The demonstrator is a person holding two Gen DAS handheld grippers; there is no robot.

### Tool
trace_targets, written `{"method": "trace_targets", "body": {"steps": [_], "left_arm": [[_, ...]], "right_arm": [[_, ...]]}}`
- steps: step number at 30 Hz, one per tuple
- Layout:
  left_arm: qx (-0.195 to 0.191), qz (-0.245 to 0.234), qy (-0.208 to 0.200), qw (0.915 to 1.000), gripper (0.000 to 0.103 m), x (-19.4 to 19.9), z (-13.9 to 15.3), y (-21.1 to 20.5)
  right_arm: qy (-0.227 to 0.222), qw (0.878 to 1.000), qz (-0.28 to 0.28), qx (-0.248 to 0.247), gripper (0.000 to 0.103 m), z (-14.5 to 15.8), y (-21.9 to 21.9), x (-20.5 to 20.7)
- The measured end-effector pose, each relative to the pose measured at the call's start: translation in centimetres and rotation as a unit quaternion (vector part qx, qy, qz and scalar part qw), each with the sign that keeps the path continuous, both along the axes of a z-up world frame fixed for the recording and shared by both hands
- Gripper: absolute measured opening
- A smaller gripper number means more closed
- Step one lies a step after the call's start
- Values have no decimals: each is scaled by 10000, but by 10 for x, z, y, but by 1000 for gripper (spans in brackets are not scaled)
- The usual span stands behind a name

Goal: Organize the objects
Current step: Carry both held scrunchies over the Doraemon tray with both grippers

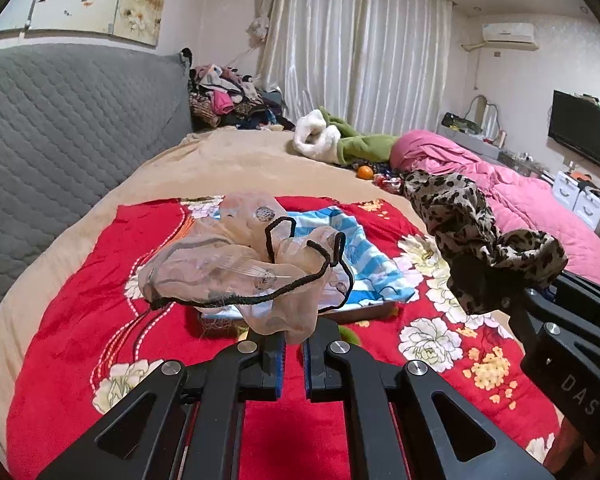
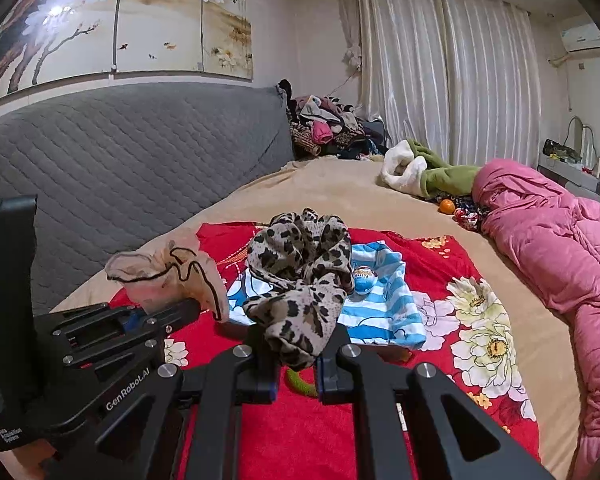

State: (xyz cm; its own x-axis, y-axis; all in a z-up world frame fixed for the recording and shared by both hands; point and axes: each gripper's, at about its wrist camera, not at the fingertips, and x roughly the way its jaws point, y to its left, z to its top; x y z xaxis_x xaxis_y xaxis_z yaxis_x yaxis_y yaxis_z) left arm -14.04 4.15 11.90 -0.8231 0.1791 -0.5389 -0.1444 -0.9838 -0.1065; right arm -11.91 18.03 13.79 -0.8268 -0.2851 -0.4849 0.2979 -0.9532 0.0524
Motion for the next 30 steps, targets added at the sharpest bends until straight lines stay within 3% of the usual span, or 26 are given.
{"method": "trace_targets", "body": {"steps": [30], "left_arm": [[-232, 162, -50, 9996, 6, -64, 6, -7]], "right_arm": [[-105, 9999, -22, -4, 12, 2, 2, -61]]}}
